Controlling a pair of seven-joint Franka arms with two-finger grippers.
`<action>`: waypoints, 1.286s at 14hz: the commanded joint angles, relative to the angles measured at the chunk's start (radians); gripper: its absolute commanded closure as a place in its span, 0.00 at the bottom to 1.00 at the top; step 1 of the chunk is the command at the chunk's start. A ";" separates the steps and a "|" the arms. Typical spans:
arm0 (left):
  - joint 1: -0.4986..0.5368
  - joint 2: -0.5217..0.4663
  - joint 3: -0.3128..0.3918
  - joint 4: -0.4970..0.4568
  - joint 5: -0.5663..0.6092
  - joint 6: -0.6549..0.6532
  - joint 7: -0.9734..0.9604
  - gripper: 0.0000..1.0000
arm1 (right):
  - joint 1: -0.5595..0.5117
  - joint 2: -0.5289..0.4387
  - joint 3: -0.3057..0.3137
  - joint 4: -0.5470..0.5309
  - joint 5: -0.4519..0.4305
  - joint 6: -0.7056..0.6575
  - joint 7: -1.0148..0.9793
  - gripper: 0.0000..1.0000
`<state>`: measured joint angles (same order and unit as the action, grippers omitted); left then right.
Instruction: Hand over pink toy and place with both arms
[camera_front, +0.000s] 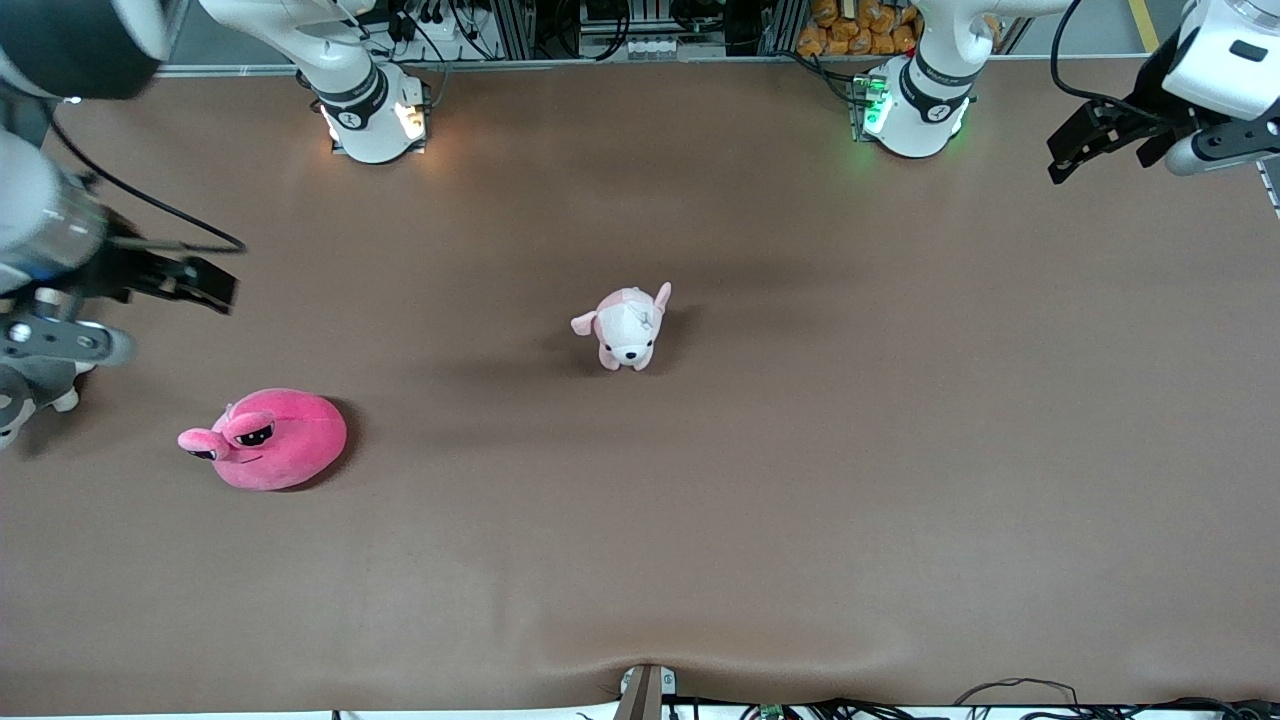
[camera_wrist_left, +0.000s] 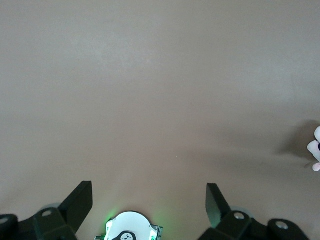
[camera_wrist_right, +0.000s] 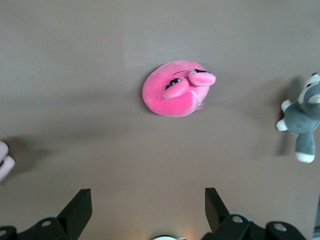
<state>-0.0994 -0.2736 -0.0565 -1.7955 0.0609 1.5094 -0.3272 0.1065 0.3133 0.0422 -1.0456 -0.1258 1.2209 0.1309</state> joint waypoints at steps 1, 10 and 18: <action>0.001 0.002 0.014 -0.002 -0.007 0.017 0.016 0.00 | -0.106 -0.120 -0.001 -0.158 0.110 0.047 -0.074 0.00; 0.035 0.008 0.018 0.001 -0.004 0.003 0.201 0.00 | -0.136 -0.304 0.007 -0.444 0.137 0.262 -0.088 0.00; 0.030 0.016 0.015 0.004 -0.010 0.008 0.215 0.00 | -0.117 -0.287 0.001 -0.418 0.098 0.233 -0.083 0.00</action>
<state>-0.0691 -0.2571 -0.0388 -1.7960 0.0609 1.5135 -0.1298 -0.0047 0.0329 0.0410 -1.4623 -0.0206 1.4745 0.0507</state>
